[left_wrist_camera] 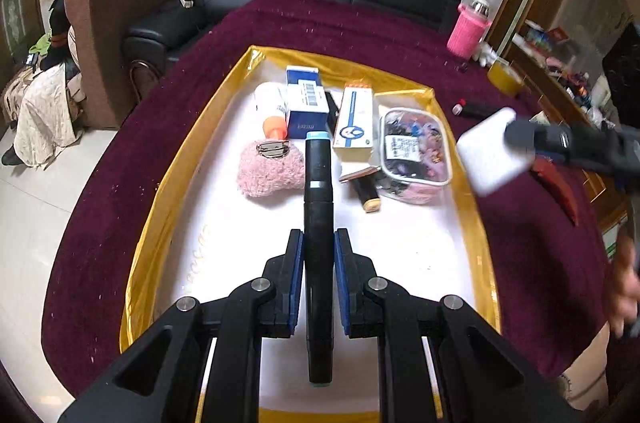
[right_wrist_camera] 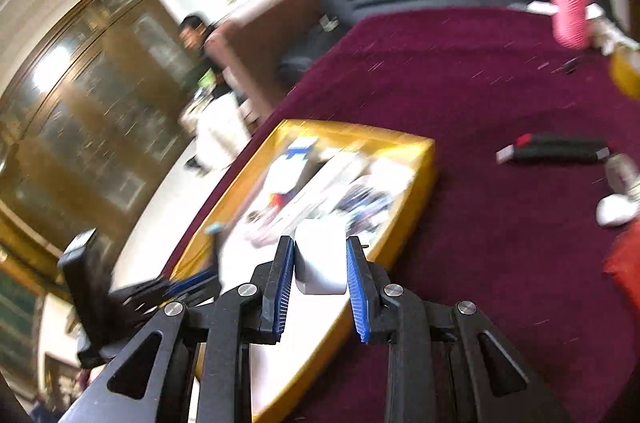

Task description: Organize objects

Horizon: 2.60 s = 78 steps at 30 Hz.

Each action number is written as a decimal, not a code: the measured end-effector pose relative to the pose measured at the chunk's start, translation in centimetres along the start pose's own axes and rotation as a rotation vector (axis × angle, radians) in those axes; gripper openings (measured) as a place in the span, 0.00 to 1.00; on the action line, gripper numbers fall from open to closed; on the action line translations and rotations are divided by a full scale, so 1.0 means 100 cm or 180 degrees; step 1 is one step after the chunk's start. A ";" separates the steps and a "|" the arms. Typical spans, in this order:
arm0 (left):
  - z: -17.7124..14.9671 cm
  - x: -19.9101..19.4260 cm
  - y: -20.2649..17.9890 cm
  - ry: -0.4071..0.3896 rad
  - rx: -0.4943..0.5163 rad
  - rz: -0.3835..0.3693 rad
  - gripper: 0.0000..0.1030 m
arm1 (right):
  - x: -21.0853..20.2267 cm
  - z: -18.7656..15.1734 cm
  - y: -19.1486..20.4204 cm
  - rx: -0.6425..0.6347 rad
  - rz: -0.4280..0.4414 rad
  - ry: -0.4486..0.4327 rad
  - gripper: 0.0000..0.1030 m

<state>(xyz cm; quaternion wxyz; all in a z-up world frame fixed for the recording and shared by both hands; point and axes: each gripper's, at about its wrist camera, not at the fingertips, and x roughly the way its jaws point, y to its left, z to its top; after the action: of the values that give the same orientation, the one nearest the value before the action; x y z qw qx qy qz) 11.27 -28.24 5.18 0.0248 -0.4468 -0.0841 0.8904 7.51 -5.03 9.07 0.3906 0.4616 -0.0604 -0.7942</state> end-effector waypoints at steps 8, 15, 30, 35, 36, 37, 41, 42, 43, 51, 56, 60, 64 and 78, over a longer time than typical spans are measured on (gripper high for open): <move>0.008 0.031 0.005 0.0234 -0.0003 -0.0009 0.14 | 0.059 -0.026 0.031 -0.0142 0.0137 0.0417 0.28; 0.008 0.021 0.007 0.0064 -0.0180 -0.0168 0.59 | 0.076 -0.038 0.034 -0.0317 -0.0095 0.0516 0.28; 0.009 -0.053 0.005 -0.0649 -0.0415 0.0506 0.90 | 0.006 -0.045 0.056 -0.0875 -0.0569 -0.0398 0.82; 0.008 -0.068 -0.021 -0.0893 -0.0133 0.1175 0.94 | -0.022 -0.050 0.039 -0.0649 -0.0572 -0.0760 0.91; 0.008 -0.072 -0.024 -0.0932 -0.0112 0.1252 0.94 | -0.026 -0.051 0.036 -0.0617 -0.0573 -0.0794 0.91; 0.008 -0.074 -0.027 -0.0956 -0.0109 0.1303 0.95 | -0.029 -0.052 0.033 -0.0586 -0.0590 -0.0822 0.91; 0.006 -0.081 -0.035 -0.0980 -0.0119 0.1361 0.97 | -0.045 -0.060 0.017 -0.0442 -0.0691 -0.0934 0.92; 0.006 -0.081 -0.038 -0.0969 -0.0116 0.1373 0.97 | -0.046 -0.061 0.012 -0.0403 -0.0701 -0.0936 0.92; 0.006 -0.081 -0.040 -0.0962 -0.0110 0.1383 0.97 | -0.049 -0.062 0.008 -0.0357 -0.0705 -0.0928 0.92; 0.006 -0.081 -0.065 -0.0961 0.0032 0.1422 0.97 | -0.062 -0.070 -0.021 -0.0075 -0.0692 -0.0936 0.92; 0.006 -0.080 -0.076 -0.0948 0.0118 0.1440 0.97 | -0.070 -0.072 -0.027 -0.0037 -0.0696 -0.0986 0.92; 0.005 -0.078 -0.080 -0.0925 0.0158 0.1455 0.97 | -0.072 -0.074 -0.030 -0.0004 -0.0688 -0.0994 0.93; 0.004 -0.076 -0.081 -0.0903 0.0170 0.1464 0.97 | -0.070 -0.077 -0.033 0.0039 -0.0674 -0.0979 0.93; -0.003 -0.080 -0.098 -0.0893 0.0312 0.1369 0.97 | -0.081 -0.087 -0.035 0.0088 -0.0686 -0.1008 0.93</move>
<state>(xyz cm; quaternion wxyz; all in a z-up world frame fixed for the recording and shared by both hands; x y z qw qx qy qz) 15.99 -19.48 13.02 -0.1554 -0.3248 0.0534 0.9314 14.48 5.12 8.11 0.2826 0.3399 -0.0822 -0.8932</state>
